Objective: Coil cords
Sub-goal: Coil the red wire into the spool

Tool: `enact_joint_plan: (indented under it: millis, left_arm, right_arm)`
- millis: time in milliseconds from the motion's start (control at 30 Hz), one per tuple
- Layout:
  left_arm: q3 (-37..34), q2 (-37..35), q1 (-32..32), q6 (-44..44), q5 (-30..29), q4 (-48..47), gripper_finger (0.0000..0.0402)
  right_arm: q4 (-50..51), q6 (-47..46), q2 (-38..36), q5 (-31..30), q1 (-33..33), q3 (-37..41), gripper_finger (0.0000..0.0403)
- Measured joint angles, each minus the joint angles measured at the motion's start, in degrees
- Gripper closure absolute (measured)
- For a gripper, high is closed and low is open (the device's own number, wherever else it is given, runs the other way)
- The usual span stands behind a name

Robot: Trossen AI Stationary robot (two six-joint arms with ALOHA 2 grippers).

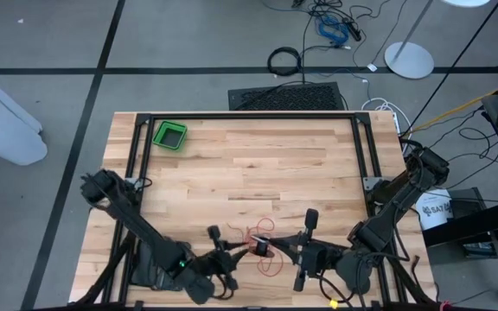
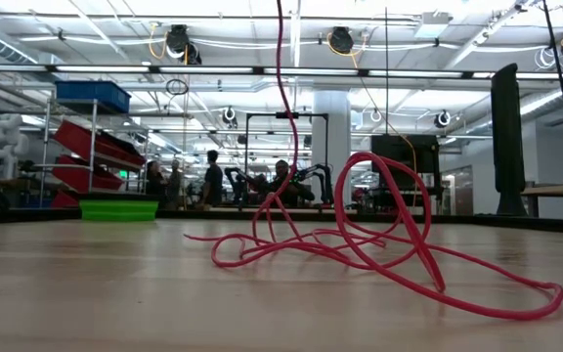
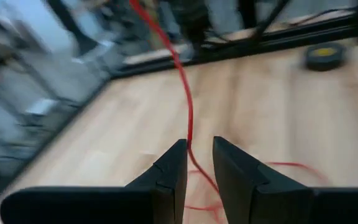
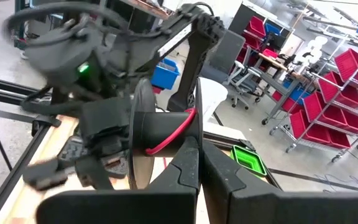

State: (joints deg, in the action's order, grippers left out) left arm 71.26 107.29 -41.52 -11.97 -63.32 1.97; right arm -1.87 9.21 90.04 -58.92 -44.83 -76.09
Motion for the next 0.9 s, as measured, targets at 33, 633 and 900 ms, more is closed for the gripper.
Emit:
enact_joint_plan:
  millis: [33,633,900]
  left_arm:
    - [0.0,1.1,-0.2,1.8,-2.6,1.3,0.0318]
    - [0.0,4.1,0.3,9.5,-9.2,11.0,0.0318]
    - [0.0,4.1,0.3,9.4,-9.3,11.0,0.0321]
  right_arm:
    - [0.0,0.0,0.0,0.0,0.0,0.0,0.0403]
    - [0.4,0.1,0.0,0.0,0.0,0.0,0.0403]
    - [0.4,0.3,0.0,0.0,0.0,0.0,0.0403]
